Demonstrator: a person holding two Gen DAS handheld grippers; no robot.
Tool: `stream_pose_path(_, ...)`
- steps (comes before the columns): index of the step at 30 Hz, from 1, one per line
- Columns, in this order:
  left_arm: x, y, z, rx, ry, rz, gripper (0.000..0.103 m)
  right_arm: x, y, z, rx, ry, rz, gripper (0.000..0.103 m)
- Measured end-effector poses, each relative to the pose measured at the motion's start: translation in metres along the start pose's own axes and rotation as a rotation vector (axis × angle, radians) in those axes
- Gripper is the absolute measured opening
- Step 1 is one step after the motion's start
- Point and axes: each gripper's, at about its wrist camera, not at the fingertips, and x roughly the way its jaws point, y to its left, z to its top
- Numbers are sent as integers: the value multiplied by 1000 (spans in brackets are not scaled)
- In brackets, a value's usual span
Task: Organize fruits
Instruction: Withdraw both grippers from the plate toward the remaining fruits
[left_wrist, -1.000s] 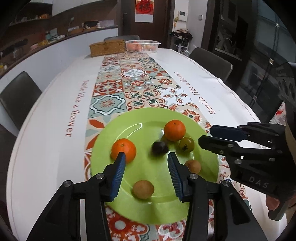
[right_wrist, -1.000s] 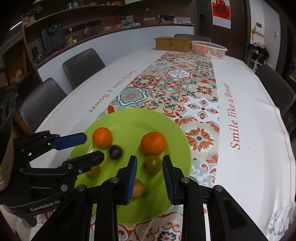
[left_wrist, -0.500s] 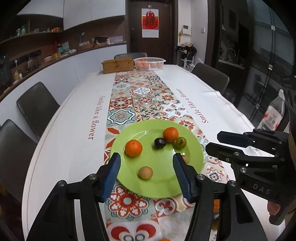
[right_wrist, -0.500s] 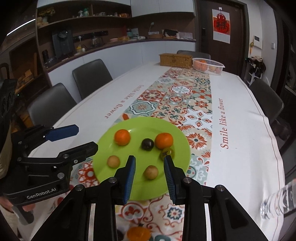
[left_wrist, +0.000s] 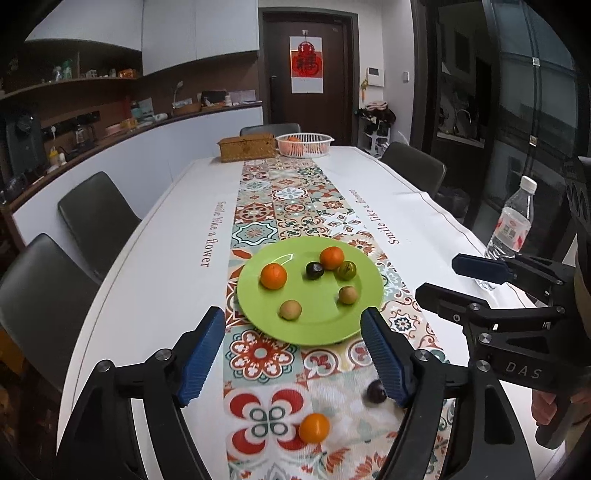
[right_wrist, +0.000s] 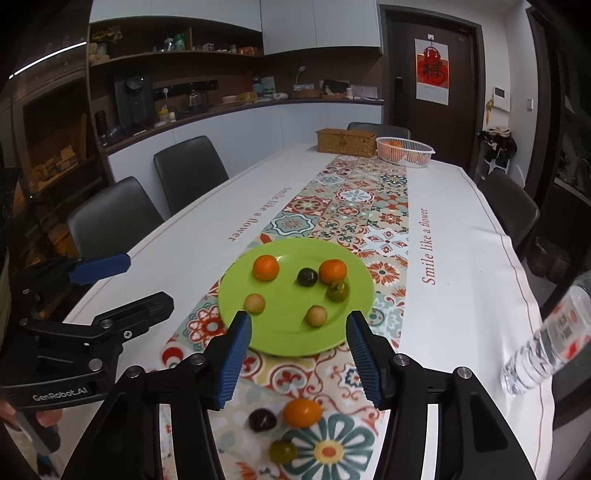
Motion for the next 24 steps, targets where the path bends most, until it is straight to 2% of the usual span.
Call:
stream_pose_path(2, -9, 0, -4, -4, -10, 11, 81, -7, 2, -3, 5, -7, 2, 62)
stream_pose_path(10, -31, -4, -25, 15, -6, 15, 85, -23, 12, -21, 4, 2, 13, 62)
stream_pose_path(24, -23, -3, -69, 15, 84, -1, 86, -14, 23, -66, 18, 127, 24, 62)
